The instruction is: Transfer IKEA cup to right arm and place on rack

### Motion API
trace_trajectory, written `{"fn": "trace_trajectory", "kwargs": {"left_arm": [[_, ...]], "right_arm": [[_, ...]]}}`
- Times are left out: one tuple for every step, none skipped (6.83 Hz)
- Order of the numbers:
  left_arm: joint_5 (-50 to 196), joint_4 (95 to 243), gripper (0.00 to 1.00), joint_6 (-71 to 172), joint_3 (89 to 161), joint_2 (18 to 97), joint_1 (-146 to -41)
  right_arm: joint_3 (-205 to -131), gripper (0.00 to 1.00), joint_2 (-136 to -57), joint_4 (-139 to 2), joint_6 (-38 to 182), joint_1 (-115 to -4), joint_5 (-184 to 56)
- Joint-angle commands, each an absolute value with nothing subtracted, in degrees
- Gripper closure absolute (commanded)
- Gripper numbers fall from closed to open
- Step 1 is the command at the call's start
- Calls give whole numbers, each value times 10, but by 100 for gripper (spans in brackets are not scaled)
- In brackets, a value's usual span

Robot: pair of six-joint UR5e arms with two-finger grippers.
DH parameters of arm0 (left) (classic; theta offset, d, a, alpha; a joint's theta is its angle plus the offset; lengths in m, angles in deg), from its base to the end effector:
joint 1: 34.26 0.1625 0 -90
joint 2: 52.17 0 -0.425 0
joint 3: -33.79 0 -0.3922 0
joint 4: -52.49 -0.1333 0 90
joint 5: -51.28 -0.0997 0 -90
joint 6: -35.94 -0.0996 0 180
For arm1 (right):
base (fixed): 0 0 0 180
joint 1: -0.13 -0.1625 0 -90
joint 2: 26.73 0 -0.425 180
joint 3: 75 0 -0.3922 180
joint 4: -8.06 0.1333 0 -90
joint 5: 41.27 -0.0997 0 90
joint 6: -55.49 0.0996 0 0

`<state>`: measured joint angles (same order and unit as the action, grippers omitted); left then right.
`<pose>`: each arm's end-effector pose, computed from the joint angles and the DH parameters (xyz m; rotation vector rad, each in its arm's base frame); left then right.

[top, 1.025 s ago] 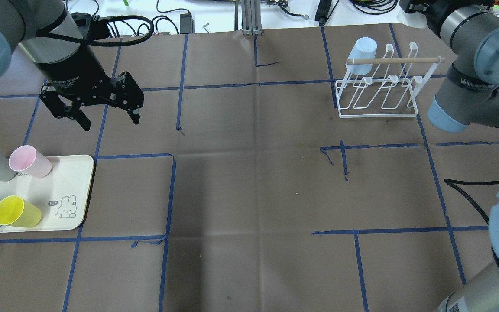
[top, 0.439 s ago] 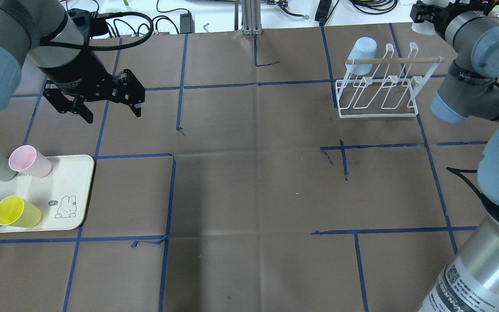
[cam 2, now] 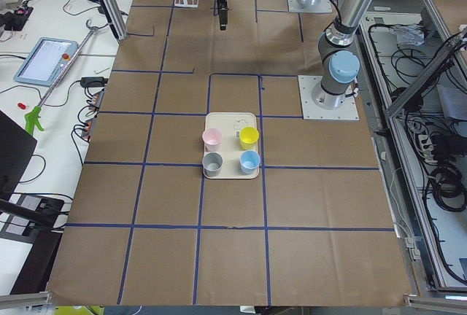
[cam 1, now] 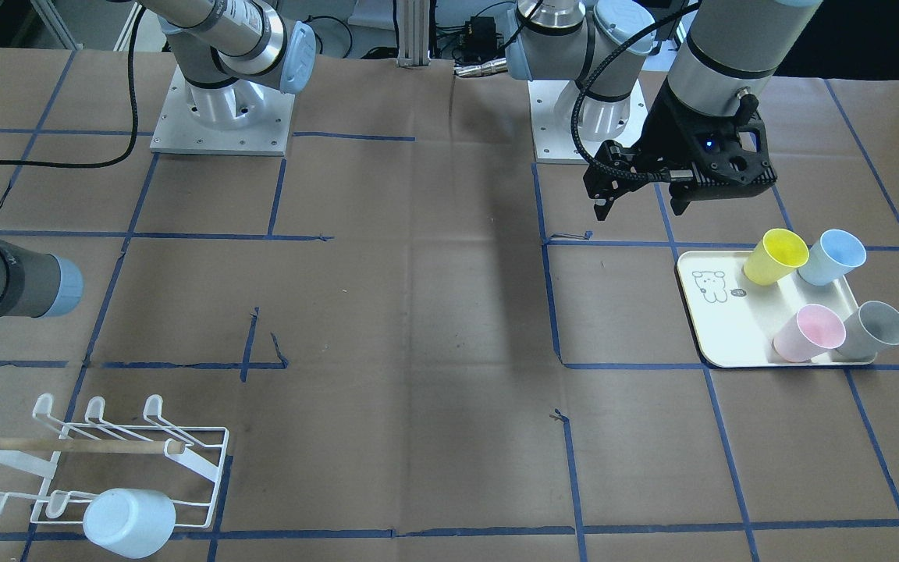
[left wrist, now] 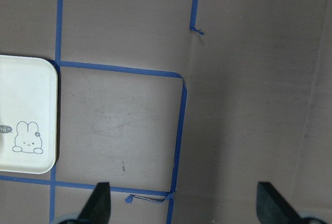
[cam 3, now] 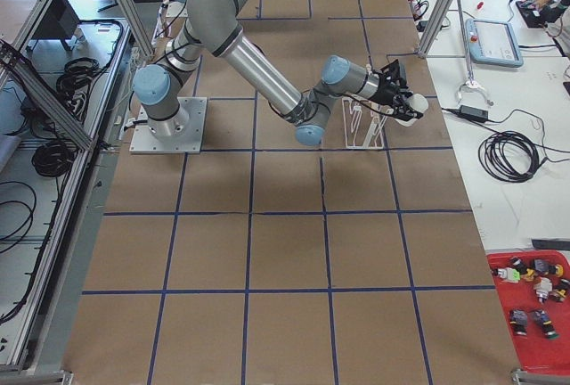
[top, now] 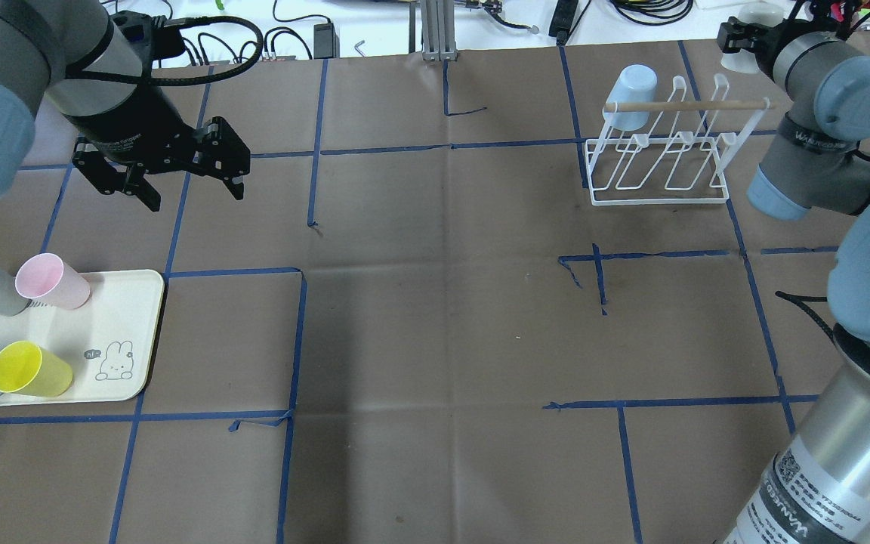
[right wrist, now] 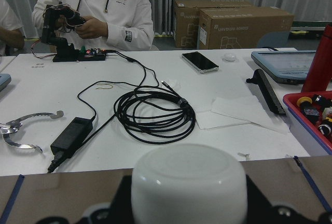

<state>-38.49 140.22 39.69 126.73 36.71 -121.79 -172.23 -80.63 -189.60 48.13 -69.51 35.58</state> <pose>-0.1127 -0.4895 0.4761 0.1702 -3.1328 0.0122 -0.0856 -0.6789 0.2846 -0.1066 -2.5931 1.6519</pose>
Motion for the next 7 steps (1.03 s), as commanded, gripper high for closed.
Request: {"fn": "trace_trajectory", "kwargs": {"left_arm": [[-385, 1402, 0, 400, 1266, 367, -1218], [-385, 1402, 0, 400, 1267, 367, -1218], [-385, 1402, 0, 400, 1267, 367, -1218], [-385, 1402, 0, 399, 1266, 367, -1219], [-385, 1402, 0, 398, 1267, 367, -1219], [-386, 1402, 0, 397, 1267, 367, -1218], [-386, 1402, 0, 397, 1267, 367, -1218]], "right_arm": [[-1727, 77, -812, -1896, 484, -710, 382], [-1733, 77, -814, -1901, 487, -729, 398], [-1754, 78, -815, -1904, 490, -731, 399], [-1767, 78, -814, -1907, 489, -731, 399], [-1780, 76, -813, -1909, 489, -728, 399], [-1787, 31, -814, -1907, 481, -727, 400], [-1786, 0, -816, -1906, 489, -727, 399]]}}
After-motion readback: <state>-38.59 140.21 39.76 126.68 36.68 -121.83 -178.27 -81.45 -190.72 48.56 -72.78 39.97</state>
